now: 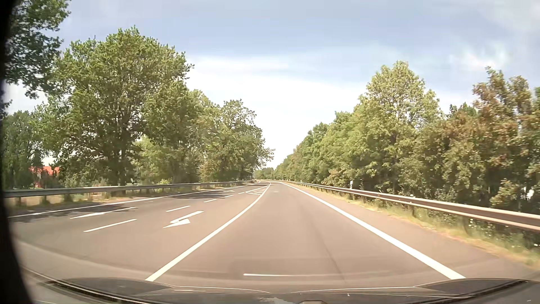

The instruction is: Follow the waypoints while adhering to traffic rules and regulations

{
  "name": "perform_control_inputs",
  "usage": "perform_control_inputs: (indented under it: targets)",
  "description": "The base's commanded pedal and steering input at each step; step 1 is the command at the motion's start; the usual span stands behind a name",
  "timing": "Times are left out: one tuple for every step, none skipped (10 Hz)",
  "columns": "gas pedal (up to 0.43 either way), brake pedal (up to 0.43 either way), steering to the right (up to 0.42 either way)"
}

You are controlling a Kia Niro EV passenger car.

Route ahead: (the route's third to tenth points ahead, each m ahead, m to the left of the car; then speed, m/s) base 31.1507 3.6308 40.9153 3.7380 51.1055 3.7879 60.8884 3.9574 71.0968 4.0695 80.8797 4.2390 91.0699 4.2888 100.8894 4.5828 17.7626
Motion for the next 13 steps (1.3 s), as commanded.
perform_control_inputs:
  targets:
    - [0.480,0.000,-0.002]
    - [0.480,0.000,-0.002]
    - [0.480,0.000,-0.003]
    - [0.480,0.000,-0.003]
    - [0.480,0.000,-0.003]
    - [0.480,0.000,-0.004]
    - [0.480,0.000,-0.004]
    - [0.480,0.000,-0.004]
    - [0.480,0.000,-0.004]
    - [0.480,0.000,-0.004]
    - [0.480,0.000,-0.004]
    - [0.480,0.000,-0.004]
    - [0.480,0.000,-0.003]
